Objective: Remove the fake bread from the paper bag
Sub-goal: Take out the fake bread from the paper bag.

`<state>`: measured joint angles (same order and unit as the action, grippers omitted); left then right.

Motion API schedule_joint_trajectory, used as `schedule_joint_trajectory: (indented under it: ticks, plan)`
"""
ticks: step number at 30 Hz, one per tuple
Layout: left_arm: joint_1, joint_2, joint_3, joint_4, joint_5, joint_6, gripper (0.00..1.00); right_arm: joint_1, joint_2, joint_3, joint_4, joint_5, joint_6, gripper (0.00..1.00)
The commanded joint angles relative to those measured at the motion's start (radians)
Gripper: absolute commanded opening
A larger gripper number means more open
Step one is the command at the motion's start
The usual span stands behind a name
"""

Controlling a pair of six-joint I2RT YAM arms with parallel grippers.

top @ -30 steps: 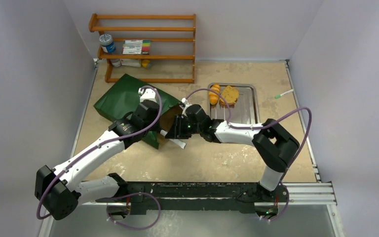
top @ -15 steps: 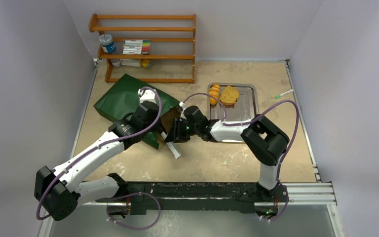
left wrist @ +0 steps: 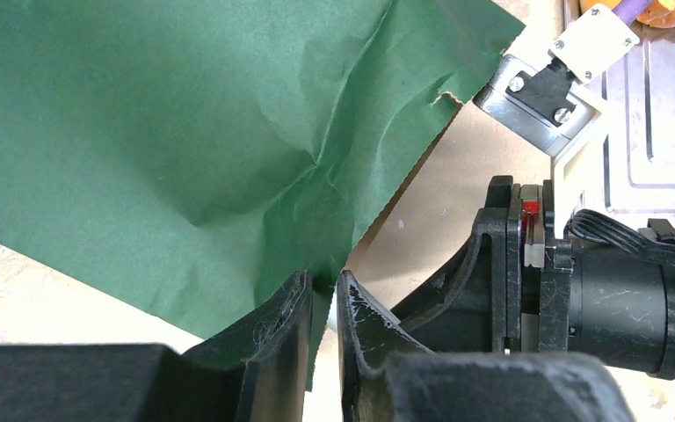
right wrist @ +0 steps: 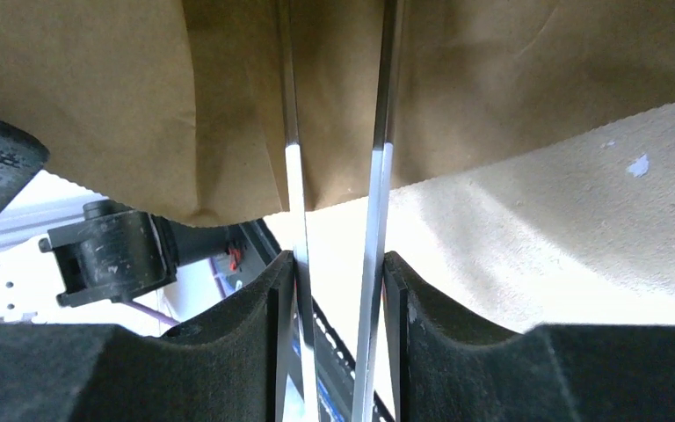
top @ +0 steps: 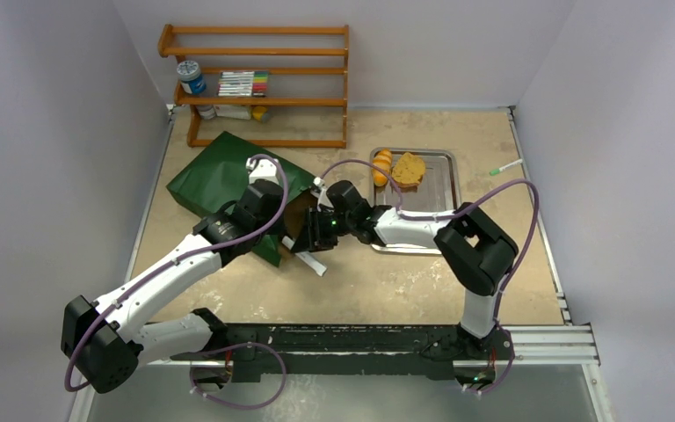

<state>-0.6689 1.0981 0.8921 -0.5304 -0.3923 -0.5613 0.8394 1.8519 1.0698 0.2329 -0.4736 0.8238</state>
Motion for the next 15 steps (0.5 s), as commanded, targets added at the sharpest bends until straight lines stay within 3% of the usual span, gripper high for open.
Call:
schedule_joint_trajectory:
  ticks: [1, 15]
  plan:
    - [0.002, -0.012, 0.049, 0.047, 0.019, 0.026, 0.16, -0.022, -0.064, 0.005, 0.005, -0.113, 0.011, 0.41]
    - [0.002, -0.043, 0.047, 0.037, 0.044, 0.048, 0.16, -0.108, -0.069, -0.036, 0.052, -0.291, 0.149, 0.42]
